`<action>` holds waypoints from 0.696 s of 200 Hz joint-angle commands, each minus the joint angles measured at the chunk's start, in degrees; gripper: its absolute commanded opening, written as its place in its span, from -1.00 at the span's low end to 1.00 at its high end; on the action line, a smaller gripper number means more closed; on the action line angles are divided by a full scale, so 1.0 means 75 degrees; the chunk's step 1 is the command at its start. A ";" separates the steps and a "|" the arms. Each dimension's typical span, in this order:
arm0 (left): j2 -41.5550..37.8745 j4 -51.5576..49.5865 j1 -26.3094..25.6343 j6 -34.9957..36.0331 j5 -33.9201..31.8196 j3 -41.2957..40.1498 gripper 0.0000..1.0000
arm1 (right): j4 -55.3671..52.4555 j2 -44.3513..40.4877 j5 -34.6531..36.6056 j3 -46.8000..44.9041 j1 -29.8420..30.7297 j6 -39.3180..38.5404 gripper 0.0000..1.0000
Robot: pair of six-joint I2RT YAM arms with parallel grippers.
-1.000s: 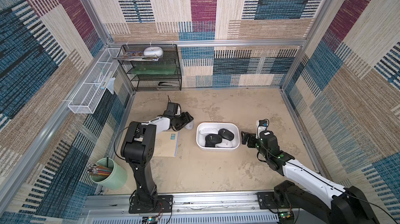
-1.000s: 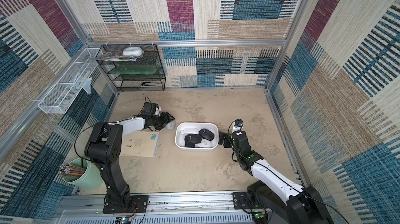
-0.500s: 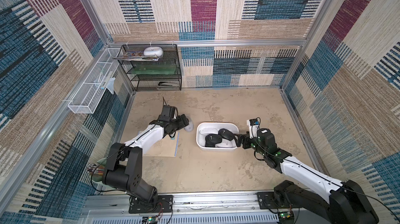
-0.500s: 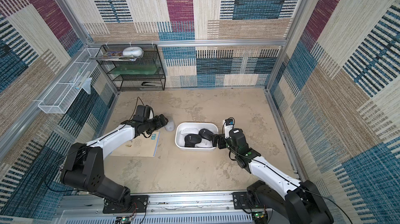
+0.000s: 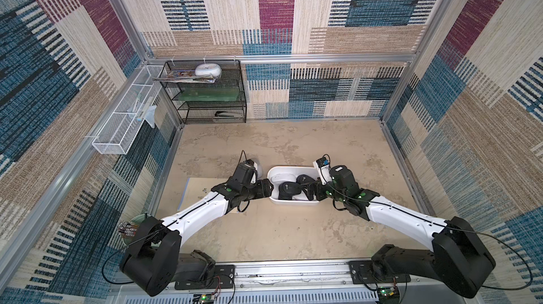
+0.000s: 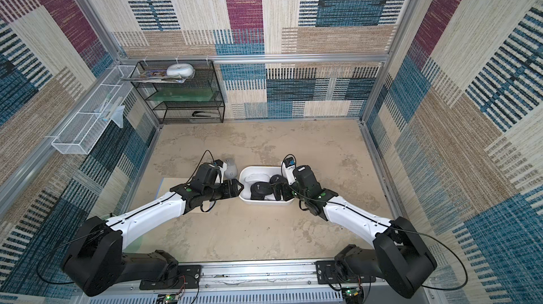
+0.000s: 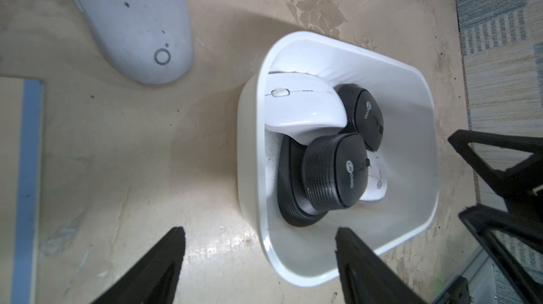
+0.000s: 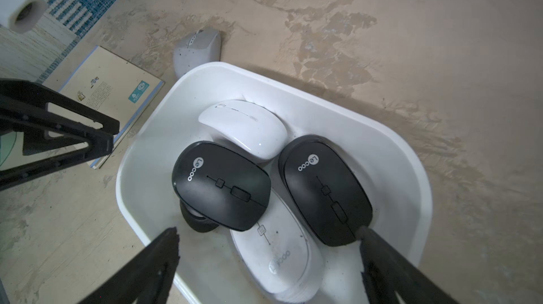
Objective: Take out the mouse from the storage box
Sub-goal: Pick up the mouse from the storage box.
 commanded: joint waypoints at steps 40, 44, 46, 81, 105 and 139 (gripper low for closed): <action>0.0267 0.0804 -0.0432 -0.0459 0.0169 -0.0130 0.55 | -0.0628 0.0620 0.0236 0.0587 0.0166 -0.0403 0.95; 0.0299 0.0841 -0.0438 -0.0475 0.0188 -0.0135 0.55 | -0.0655 0.0659 0.0237 0.0605 0.0167 -0.0414 0.95; 0.0308 0.0858 -0.0437 -0.0480 0.0199 -0.0134 0.54 | -0.0656 0.0674 0.0242 0.0612 0.0176 -0.0427 0.95; 0.0678 0.1324 -0.0456 -0.0712 0.0413 -0.0212 0.44 | -0.0761 0.0882 0.0277 0.0761 0.0261 -0.0477 0.94; 0.0989 0.1700 -0.0456 -0.0848 0.0622 -0.0168 0.38 | -0.0785 0.0953 0.0283 0.0792 0.0314 -0.0544 0.94; 0.1414 0.2025 -0.0456 -0.0999 0.0842 -0.0029 0.30 | -0.0891 0.1104 0.0226 0.0879 0.0384 -0.0620 0.92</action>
